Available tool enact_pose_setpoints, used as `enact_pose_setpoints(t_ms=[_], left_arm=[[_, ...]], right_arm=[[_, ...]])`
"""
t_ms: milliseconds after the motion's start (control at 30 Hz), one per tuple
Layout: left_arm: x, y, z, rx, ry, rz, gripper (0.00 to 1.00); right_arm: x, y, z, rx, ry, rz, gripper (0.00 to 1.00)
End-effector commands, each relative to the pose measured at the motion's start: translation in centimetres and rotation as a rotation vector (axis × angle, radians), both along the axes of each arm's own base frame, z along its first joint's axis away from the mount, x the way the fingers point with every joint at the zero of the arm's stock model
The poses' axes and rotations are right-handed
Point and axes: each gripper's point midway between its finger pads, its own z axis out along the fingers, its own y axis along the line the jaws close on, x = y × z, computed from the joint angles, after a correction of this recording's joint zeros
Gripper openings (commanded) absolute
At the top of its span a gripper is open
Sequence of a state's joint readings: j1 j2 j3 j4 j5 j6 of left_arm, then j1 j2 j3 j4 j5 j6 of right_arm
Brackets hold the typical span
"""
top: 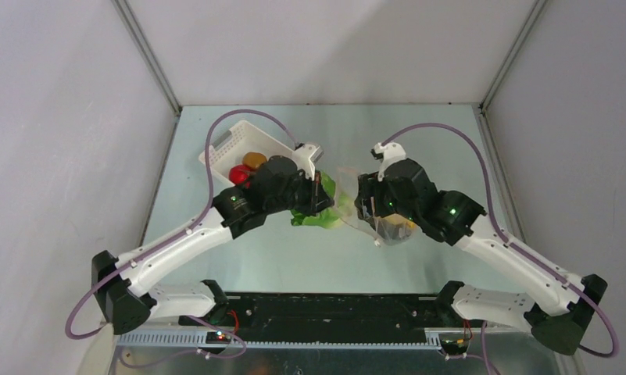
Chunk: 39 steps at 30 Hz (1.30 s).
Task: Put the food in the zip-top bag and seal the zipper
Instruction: Pick up the fake vegetable at the center of the board.
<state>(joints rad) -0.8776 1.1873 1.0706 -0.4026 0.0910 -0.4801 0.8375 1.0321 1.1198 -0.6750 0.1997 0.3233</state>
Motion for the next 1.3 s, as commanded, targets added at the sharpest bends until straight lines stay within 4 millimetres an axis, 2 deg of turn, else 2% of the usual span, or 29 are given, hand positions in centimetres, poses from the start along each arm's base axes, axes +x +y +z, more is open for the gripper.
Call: enact_pose_setpoints(t_ms=[0, 33, 67, 100, 133, 200, 300, 467, 833, 933, 1133, 1267], left_arm=[[0.9, -1.1, 5.6, -0.106, -0.134, -0.034, 0.0], [1.1, -1.2, 6.0, -0.109, -0.142, -0.032, 0.0], [1.2, -1.1, 6.1, -0.1, -0.148, -0.025, 0.0], [1.4, -1.1, 6.5, -0.103, -0.157, -0.02, 0.0], [1.5, -1.0, 6.6, -0.097, -0.162, -0.013, 0.0], [1.8, -0.8, 6.8, -0.089, -0.171, 0.002, 0.0], [1.8, -0.3, 6.6, -0.073, -0.17, 0.016, 0.0], [1.6, 0.3, 5.9, -0.063, -0.158, 0.035, 0.0], [1.5, 1.3, 4.9, -0.043, -0.144, 0.065, 0.0], [1.4, 1.6, 4.7, -0.044, -0.142, 0.068, 0.0], [1.5, 1.5, 5.6, -0.075, -0.154, 0.074, 0.0], [1.6, 2.1, 8.0, -0.115, -0.205, 0.092, 0.0]], right_arm=[[1.1, -1.2, 0.7, -0.095, -0.036, -0.091, 0.55], [1.1, -1.5, 0.5, -0.101, -0.028, -0.117, 0.45], [1.5, -2.3, 0.6, -0.114, -0.044, -0.166, 0.25], [1.8, -3.1, 0.8, -0.116, -0.052, -0.222, 0.18], [1.9, -3.6, 1.1, -0.109, -0.061, -0.248, 0.07], [2.1, -5.2, 1.6, -0.104, -0.079, -0.331, 0.0], [2.5, -7.7, 2.1, -0.087, -0.085, -0.443, 0.0], [2.8, -11.5, 1.5, -0.091, -0.051, -0.576, 0.0], [2.8, -15.5, 1.2, -0.093, -0.046, -0.685, 0.0], [2.7, -15.3, 1.1, -0.087, -0.039, -0.655, 0.0], [2.3, -9.3, 2.2, 0.025, -0.068, -0.347, 0.0], [2.0, -7.2, 3.3, 0.08, -0.098, -0.281, 0.0]])
